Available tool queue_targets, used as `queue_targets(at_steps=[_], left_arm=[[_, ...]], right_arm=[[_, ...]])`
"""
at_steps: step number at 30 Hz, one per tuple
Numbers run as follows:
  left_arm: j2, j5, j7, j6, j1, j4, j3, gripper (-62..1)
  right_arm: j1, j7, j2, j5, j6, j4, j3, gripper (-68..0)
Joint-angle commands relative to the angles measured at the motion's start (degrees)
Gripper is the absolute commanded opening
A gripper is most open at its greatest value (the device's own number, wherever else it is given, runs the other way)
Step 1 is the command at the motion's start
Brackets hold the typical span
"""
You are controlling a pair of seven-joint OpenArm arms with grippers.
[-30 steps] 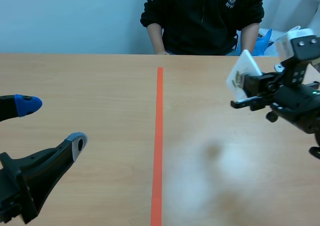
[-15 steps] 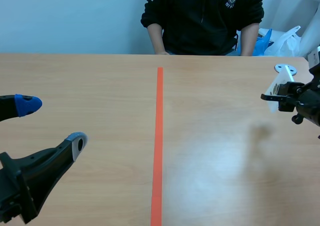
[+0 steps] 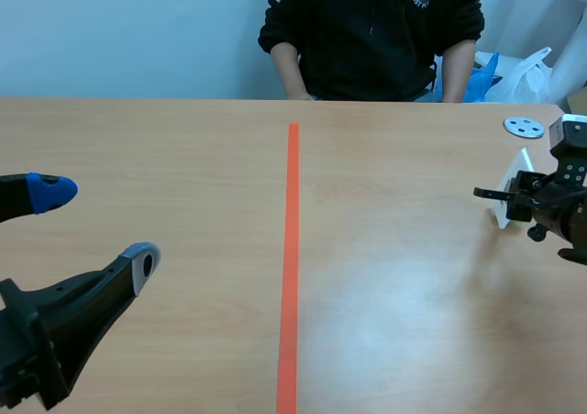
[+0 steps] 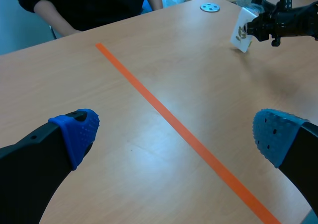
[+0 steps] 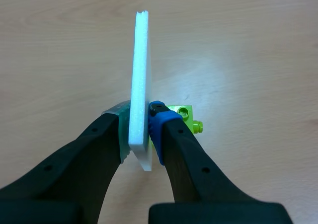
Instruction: Sort the leaf by its shape. The table is split by an orange tape line. A compound leaf with several leaflets goes to the left side, a simple leaf with one blade goes to the right side. Return to the home posture when a red brick is placed on the table.
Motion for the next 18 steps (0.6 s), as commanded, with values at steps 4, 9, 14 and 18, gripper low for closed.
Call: queue_targets(at_steps=[4,9,14,18], left_arm=[[0.4,-0.3,-0.8,-0.3,0.0,0.3,0.2,1.4],[0.4,-0.3,-0.8,-0.3,0.0,0.3,0.2,1.4],[0.4,-0.3,-0.8,-0.3,0.0,0.3,0.2,1.4],[0.4,-0.3,-0.8,-0.3,0.0,0.3,0.2,1.4]], right_arm=[[0.9,0.8,0.9,0.1,-1.3,2.9,-0.3,-57.8],[0.7,0.6,0.9,0.1,-1.3,2.9,-0.3,-44.8],[0.7,0.7,1.0,0.5,-1.1,3.1,-0.3,-31.1],[0.7,0.1,2.2,3.0,1.4,5.3,-0.3,-23.8]])
